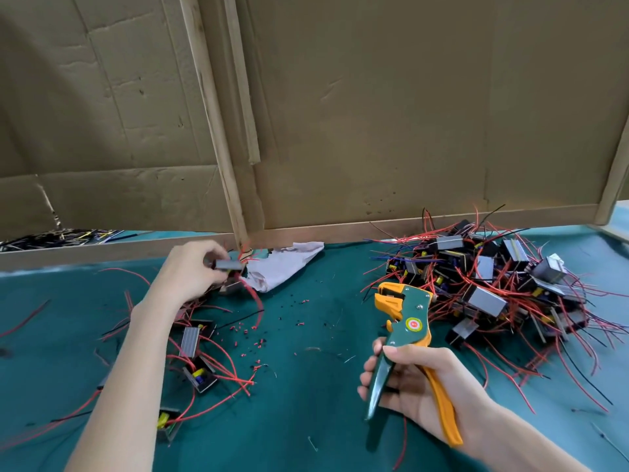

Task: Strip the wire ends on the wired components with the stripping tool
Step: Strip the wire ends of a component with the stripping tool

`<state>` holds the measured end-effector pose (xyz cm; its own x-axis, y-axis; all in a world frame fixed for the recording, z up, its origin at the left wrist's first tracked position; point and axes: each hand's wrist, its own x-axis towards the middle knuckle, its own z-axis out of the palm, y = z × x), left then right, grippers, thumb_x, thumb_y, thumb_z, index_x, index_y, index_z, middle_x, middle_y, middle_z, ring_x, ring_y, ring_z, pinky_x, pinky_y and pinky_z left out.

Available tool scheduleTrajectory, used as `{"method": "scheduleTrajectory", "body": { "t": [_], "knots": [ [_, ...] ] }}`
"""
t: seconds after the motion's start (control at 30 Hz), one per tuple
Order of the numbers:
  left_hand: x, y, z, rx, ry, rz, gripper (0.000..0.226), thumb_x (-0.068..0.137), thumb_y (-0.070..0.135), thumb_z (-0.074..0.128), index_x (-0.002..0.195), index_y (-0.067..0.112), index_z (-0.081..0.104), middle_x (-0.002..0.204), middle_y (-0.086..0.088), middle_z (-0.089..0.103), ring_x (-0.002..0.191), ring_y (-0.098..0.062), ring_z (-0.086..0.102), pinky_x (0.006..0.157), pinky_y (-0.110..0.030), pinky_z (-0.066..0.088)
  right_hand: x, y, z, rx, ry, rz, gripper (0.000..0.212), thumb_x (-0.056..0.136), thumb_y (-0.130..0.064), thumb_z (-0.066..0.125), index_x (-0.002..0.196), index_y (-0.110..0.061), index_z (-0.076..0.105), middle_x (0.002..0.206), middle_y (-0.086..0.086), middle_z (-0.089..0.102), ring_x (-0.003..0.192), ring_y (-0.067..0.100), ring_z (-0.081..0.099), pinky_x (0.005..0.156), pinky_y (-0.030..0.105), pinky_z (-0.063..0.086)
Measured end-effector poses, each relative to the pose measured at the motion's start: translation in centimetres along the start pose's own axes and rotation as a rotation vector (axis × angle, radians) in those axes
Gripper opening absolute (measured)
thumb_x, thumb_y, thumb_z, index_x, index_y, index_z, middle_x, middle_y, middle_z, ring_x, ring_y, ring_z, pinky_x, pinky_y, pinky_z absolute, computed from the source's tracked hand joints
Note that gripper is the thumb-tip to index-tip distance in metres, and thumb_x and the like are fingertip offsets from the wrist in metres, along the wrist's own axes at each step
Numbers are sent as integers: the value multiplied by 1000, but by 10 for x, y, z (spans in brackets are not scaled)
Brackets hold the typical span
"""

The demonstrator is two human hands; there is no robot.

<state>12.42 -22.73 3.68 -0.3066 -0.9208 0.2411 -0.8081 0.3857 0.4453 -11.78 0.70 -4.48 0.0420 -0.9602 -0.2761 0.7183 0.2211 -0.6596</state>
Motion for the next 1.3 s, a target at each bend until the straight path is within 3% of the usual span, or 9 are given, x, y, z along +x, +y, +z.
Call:
{"method": "scheduleTrajectory", "body": {
  "t": [0.1, 0.23, 0.33, 0.5, 0.67, 0.77, 0.97, 1.13, 1.3],
  "knots": [
    [-7, 39, 0, -258, 217, 95, 20, 73, 17, 78, 85, 28, 67, 76, 15, 65, 72, -2, 58, 57, -16, 36, 1, 0, -1, -1, 0, -3, 31, 50, -2, 80, 79, 3, 70, 80, 24, 61, 70, 38, 65, 69, 48, 57],
    [-19, 86, 48, -440, -52, 21, 14, 75, 21, 73, 84, 21, 62, 82, -4, 71, 81, -22, 68, 75, -31, 54, 2, 1, -3, 12, 8, -9, 45, 39, -1, 89, 80, 3, 70, 80, 24, 61, 70, 38, 65, 69, 49, 57],
    [-31, 97, 86, -257, -285, 2, 18, 78, 28, 68, 91, 19, 58, 83, -5, 68, 82, -24, 64, 73, -33, 49, 3, 1, -3, 9, 24, -16, 48, 35, -2, 90, 79, 3, 71, 79, 24, 62, 69, 39, 65, 67, 49, 57],
    [-37, 88, 98, 45, -279, 57, 6, 85, 28, 60, 83, 22, 59, 71, 5, 58, 69, -17, 52, 51, -25, 33, 1, -1, -1, 10, 36, -14, 27, 53, 0, 76, 79, 4, 70, 79, 24, 61, 68, 39, 65, 66, 49, 57],
    [-28, 75, 94, -89, -372, 251, 24, 86, 10, 64, 109, 17, 64, 110, 1, 63, 100, -17, 57, 83, -24, 45, -3, -2, 1, 20, 50, -17, 20, 58, 0, 70, 78, 4, 71, 79, 25, 61, 68, 39, 65, 64, 48, 57],
    [-29, 78, 100, -281, -371, 271, 15, 88, 11, 66, 103, 14, 68, 95, 5, 66, 91, -17, 63, 72, -10, 46, -4, -3, 2, 22, 59, -18, 19, 59, 0, 70, 77, 4, 71, 79, 25, 61, 67, 39, 65, 64, 48, 57],
    [-27, 76, 89, -281, -270, 272, 25, 86, 1, 63, 92, 22, 53, 91, 7, 60, 87, -14, 58, 79, -21, 45, -4, -3, 3, 19, 59, -18, 21, 58, 1, 71, 79, 5, 70, 80, 25, 61, 68, 39, 65, 65, 48, 57],
    [-18, 62, 58, -11, -590, 291, 31, 79, -1, 70, 81, 28, 58, 87, 8, 60, 76, -9, 54, 69, -21, 44, -3, -3, 2, 21, 47, -11, 24, 56, 1, 73, 79, 5, 70, 81, 25, 61, 69, 39, 65, 67, 48, 57],
    [-24, 64, 63, -168, -681, 286, 24, 75, 6, 79, 79, 29, 71, 79, 5, 69, 69, -6, 60, 74, -29, 51, -2, -2, 2, 22, 33, -15, 31, 49, 0, 77, 78, 4, 69, 79, 24, 60, 68, 39, 64, 67, 48, 57]
  ]
}}
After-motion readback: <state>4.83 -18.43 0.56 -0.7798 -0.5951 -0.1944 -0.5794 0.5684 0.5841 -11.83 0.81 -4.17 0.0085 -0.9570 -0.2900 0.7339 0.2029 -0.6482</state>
